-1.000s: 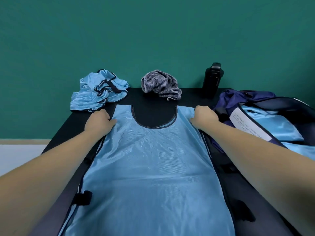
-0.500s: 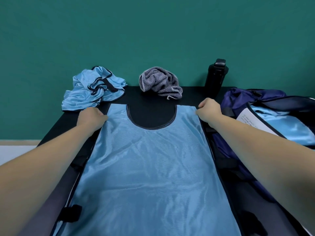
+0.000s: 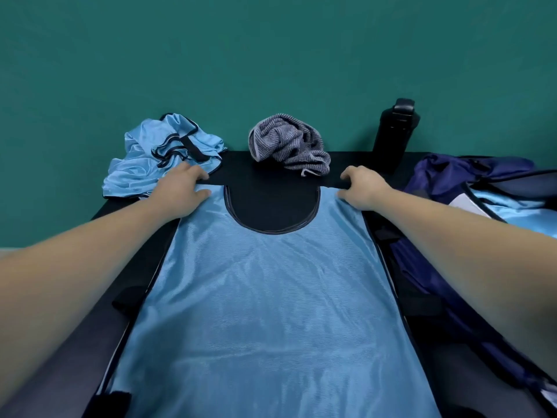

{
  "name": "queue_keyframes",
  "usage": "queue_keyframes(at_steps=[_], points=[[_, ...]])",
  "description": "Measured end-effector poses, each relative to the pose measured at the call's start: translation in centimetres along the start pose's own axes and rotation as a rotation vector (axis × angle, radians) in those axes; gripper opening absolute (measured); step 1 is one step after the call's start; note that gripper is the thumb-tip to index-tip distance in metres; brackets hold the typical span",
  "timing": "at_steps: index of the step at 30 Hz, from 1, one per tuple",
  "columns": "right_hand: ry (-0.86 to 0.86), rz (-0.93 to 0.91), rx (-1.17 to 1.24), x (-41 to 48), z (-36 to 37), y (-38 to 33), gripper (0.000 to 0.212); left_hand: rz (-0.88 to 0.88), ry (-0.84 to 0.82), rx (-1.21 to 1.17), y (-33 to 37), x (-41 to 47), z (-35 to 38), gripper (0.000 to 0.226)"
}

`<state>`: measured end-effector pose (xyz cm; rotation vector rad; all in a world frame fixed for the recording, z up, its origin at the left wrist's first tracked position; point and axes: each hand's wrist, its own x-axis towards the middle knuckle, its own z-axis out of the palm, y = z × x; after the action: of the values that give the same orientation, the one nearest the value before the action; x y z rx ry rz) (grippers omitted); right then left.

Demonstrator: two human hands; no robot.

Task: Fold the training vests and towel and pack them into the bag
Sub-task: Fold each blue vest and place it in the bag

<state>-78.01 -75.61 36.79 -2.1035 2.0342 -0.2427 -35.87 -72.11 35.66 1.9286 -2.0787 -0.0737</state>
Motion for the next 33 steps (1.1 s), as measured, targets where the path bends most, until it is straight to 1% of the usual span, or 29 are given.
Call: queue_keyframes(at_steps=[3,8,12,15,17,18,20,22,23,25,27,30,33], points=[[-0.044,-0.016,-0.001,0.7,0.1,-0.3,0.058,0.019,-0.058,0.076,0.6,1.5,0.2,0.045],[-0.066,0.014,-0.024,1.3,-0.7,-0.8,0.054,0.060,-0.161,0.116,1.2,3.4,0.0,0.035],[-0.117,0.055,-0.007,1.8,-1.2,-1.2,0.027,0.024,-0.253,0.178,1.3,4.7,-0.3,0.019],[-0.114,0.064,0.060,2.3,-1.5,-1.4,0.018,0.012,-0.305,0.166,1.7,5.5,-0.6,0.009],[-0.086,0.051,0.063,2.7,-2.3,-1.6,0.017,0.019,-0.277,0.151,1.7,6.0,-0.9,0.010],[-0.063,0.036,0.056,2.9,-2.8,-1.8,0.016,0.023,-0.233,0.139,1.7,6.2,-1.1,0.010],[0.000,0.019,0.070,3.2,-4.0,-2.1,0.010,0.023,-0.092,0.101,1.7,6.6,-2.1,0.008],[0.104,0.031,0.129,3.4,-5.2,-2.2,0.012,0.019,0.042,0.043,1.6,6.9,-3.2,0.007],[0.161,0.046,0.184,3.5,-5.8,-2.2,0.013,0.015,0.073,0.020,1.7,7.0,-3.9,0.007],[0.233,0.054,0.300,3.3,-6.9,-2.3,0.014,0.016,0.094,0.002,1.8,6.9,-5.1,0.007],[0.244,0.030,0.361,2.9,-7.8,-2.3,0.016,0.021,0.108,-0.013,2.1,6.7,-6.3,0.008],[0.221,-0.017,0.440,1.6,-9.1,-2.4,0.017,0.009,0.119,-0.061,2.6,5.5,-8.6,0.011],[0.174,-0.062,0.490,-0.6,-10.5,-2.5,0.017,0.021,0.088,-0.090,3.6,3.2,-11.2,0.012]])
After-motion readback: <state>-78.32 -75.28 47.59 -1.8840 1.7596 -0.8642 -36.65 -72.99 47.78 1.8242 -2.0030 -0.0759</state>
